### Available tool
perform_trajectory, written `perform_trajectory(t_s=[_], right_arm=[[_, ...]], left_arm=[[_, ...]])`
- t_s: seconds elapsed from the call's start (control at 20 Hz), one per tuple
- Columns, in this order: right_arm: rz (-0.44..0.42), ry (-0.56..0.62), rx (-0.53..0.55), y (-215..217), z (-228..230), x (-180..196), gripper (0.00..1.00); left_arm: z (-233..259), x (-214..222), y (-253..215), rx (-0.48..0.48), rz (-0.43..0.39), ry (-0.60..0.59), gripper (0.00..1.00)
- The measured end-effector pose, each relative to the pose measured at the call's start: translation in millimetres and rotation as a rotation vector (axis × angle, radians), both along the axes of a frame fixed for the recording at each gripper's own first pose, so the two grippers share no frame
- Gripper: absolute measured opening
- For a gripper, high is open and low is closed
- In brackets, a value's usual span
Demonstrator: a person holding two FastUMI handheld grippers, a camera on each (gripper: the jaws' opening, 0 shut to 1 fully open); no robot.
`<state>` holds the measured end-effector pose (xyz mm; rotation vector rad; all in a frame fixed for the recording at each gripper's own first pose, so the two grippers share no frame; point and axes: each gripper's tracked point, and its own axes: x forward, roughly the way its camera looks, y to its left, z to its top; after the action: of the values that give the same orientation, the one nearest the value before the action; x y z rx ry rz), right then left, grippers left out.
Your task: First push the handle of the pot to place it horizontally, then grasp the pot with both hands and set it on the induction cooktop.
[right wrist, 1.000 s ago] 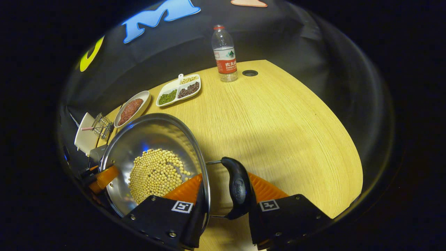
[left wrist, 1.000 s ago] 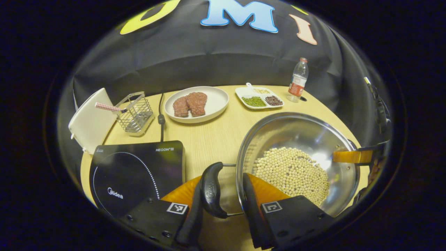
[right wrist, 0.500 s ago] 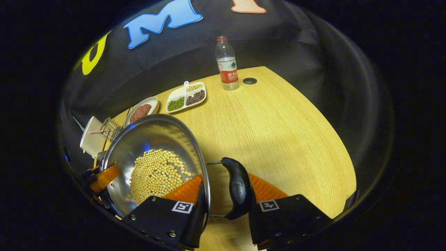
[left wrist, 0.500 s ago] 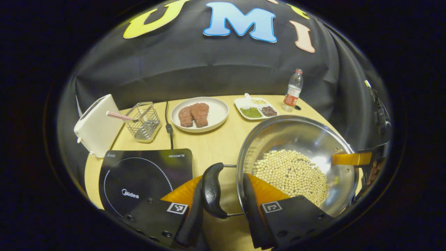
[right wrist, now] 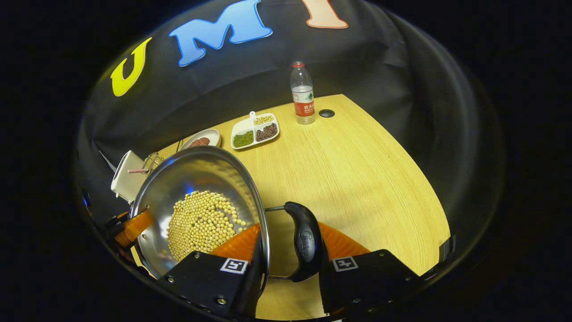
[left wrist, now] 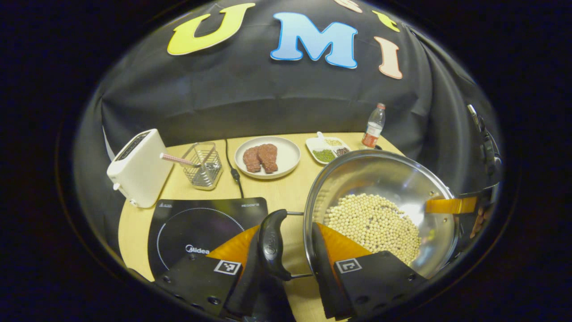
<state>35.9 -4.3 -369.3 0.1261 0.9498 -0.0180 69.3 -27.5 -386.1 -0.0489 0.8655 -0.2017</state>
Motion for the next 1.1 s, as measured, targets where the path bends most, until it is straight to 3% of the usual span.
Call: perform_trajectory(t_s=[0.05,0.6,1.1], right_arm=[[0.004,-0.001,0.000,6.4,1.7,-1.6,0.54],[0.056,0.012,0.008,77.1,22.1,-15.8,0.54],[0.113,0.034,0.008,143.7,6.3,-12.2,0.54]], left_arm=[[2.9,-2.5,7.0,-0.001,0.003,-0.003,0.59],[18.7,-19.1,90.5,0.007,0.052,0.001,0.62],[10.5,-28.6,159.9,0.019,0.107,0.027,0.60]])
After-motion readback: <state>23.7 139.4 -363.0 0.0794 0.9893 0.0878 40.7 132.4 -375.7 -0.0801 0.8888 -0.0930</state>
